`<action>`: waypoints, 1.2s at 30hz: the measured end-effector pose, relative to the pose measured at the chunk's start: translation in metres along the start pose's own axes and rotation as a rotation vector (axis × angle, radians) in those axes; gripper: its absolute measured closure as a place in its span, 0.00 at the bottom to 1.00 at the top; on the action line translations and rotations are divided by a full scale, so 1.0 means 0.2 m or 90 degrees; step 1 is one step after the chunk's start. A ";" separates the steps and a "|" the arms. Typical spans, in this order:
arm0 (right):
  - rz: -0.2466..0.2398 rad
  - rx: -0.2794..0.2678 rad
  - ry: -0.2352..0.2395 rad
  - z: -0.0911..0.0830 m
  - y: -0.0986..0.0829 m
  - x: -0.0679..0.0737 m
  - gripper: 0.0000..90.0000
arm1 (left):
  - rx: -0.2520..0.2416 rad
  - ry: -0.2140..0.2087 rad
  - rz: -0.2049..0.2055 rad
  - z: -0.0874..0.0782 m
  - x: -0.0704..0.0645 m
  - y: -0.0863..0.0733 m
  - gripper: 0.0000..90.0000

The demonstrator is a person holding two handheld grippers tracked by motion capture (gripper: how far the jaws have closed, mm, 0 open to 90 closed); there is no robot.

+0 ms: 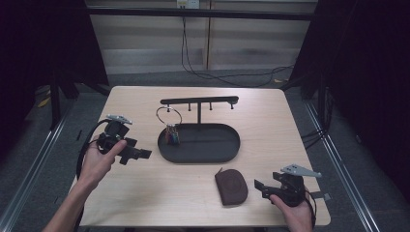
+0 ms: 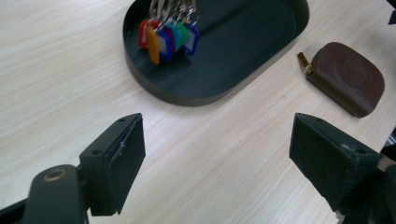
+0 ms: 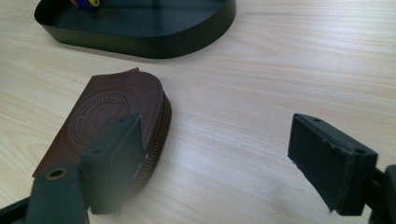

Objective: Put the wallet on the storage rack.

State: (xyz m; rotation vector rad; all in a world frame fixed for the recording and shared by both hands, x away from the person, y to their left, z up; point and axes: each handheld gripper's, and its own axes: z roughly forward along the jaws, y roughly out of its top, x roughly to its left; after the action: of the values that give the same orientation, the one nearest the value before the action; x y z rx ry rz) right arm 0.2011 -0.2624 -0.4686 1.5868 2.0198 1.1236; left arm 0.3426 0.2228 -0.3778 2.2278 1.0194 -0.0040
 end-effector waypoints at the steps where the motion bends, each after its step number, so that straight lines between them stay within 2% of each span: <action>1: 0.000 0.000 0.000 0.00 0.00 0.00 0.20 | -0.004 0.001 -0.003 0.00 0.01 -0.02 0.20; 2: -0.001 0.000 0.000 0.00 0.00 0.00 0.20 | -0.012 0.000 0.000 -0.01 0.01 -0.05 0.20; 5: 0.001 -0.001 0.001 0.00 0.00 0.00 0.20 | -0.065 0.027 0.009 -0.02 0.01 -0.14 0.18; 6: 0.002 -0.002 0.001 0.00 0.00 0.00 0.21 | -0.076 0.027 0.001 -0.03 0.01 -0.17 0.18; 8: 0.008 -0.003 0.004 0.00 0.00 0.00 0.23 | -0.077 0.026 -0.008 -0.02 0.02 -0.22 0.18; 9: 0.009 -0.002 0.005 0.00 0.00 0.00 0.23 | -0.085 0.035 -0.007 -0.01 0.02 -0.25 0.18; 13: 0.010 -0.004 0.010 -0.01 0.00 0.00 0.25 | -0.116 0.023 -0.017 -0.01 0.03 -0.34 0.18; 15: 0.011 -0.007 0.005 -0.01 0.00 0.00 0.27 | -0.128 0.028 -0.020 -0.01 0.02 -0.39 0.18; 20: 0.020 -0.006 0.006 -0.01 0.00 0.00 0.27 | -0.125 0.017 -0.027 -0.01 0.02 -0.51 0.18; 22: 0.023 -0.009 0.006 -0.02 0.00 0.00 0.27 | -0.124 0.005 -0.040 0.00 0.01 -0.55 0.18; 24: 0.030 -0.015 0.009 -0.03 0.01 0.00 0.27 | -0.139 -0.015 -0.053 0.00 0.01 -0.59 0.18; 27: 0.032 -0.018 0.012 -0.04 0.01 0.00 0.27 | -0.132 -0.002 -0.044 0.01 -0.02 -0.64 0.18; 29: 0.028 -0.008 0.010 -0.02 0.02 0.01 0.27 | -0.132 -0.021 -0.039 0.02 -0.05 -0.67 0.18; 36: 0.012 0.002 0.032 -0.02 0.07 0.05 0.30 | -0.147 -0.042 -0.029 0.02 -0.09 -0.69 0.18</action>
State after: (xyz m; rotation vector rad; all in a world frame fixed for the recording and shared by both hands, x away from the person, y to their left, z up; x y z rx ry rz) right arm 0.2040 -0.2548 -0.4537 1.5975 2.0436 1.1784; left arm 0.2380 0.2732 -0.4555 1.9831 0.9827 0.0194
